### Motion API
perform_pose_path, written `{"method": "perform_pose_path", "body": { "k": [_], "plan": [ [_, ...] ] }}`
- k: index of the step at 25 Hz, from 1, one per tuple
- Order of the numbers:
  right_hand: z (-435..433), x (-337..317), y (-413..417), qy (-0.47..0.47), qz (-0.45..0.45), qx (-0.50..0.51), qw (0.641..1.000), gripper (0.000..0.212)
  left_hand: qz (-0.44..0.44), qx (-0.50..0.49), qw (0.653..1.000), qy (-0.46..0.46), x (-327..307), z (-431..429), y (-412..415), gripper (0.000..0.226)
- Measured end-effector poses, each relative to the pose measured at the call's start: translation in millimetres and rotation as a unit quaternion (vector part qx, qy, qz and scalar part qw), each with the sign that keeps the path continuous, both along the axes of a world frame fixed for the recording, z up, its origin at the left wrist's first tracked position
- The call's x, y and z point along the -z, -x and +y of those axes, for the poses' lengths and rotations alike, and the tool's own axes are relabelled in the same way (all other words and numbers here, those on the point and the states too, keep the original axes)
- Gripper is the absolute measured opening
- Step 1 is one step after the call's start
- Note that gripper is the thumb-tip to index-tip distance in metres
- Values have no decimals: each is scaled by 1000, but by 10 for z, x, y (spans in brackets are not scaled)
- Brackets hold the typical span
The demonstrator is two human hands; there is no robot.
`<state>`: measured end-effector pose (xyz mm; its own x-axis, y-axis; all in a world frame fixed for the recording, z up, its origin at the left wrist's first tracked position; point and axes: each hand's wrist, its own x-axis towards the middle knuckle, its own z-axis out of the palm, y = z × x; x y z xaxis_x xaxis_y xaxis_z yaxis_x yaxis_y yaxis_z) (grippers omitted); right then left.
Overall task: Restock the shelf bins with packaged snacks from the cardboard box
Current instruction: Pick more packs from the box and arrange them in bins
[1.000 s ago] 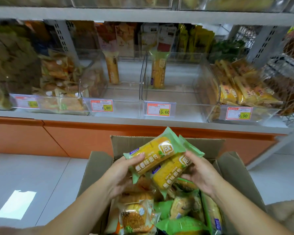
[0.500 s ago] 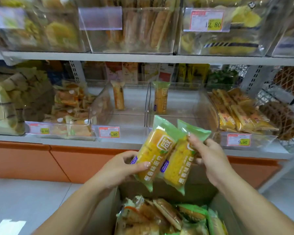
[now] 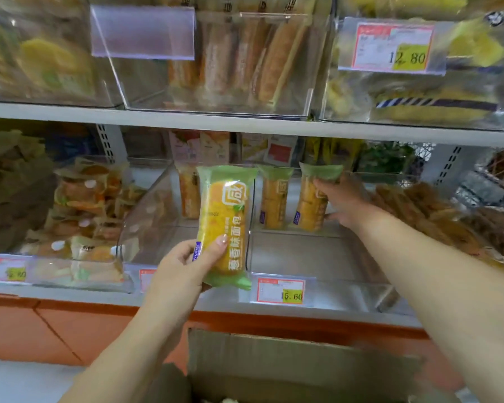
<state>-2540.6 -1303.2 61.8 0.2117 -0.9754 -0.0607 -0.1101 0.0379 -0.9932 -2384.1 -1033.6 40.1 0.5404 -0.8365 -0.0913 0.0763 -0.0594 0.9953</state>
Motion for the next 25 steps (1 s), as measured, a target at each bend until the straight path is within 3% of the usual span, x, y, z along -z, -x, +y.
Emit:
{"method": "perform_pose_path", "body": {
  "k": [2, 5, 10, 14, 18, 22, 25],
  "plan": [
    [-190, 182, -119, -15, 1, 6, 1000, 65, -3, 0, 1000, 4, 23, -101, -8, 60],
    [-320, 360, -207, 12, 28, 34, 999, 65, -29, -4, 1000, -1, 78, -211, -1, 64],
    [-235, 602, -98, -2, 112, -58, 992, 81, -53, -8, 999, -8, 111, -300, 24, 60],
    [-250, 658, -140, 63, 141, -21, 988, 79, -49, -23, 999, -1, 63, -341, 54, 60],
    [-283, 692, -171, 41, 194, -40, 979, 81, -61, -26, 998, 6, 44, -332, 88, 58],
    [-250, 641, -94, -2, 226, -49, 973, 98, -71, -26, 997, 18, 25, -324, 118, 51],
    [-65, 460, -12, 23, 256, -23, 966, 89, -78, -32, 996, 28, -1, -322, 150, 49]
  ]
}}
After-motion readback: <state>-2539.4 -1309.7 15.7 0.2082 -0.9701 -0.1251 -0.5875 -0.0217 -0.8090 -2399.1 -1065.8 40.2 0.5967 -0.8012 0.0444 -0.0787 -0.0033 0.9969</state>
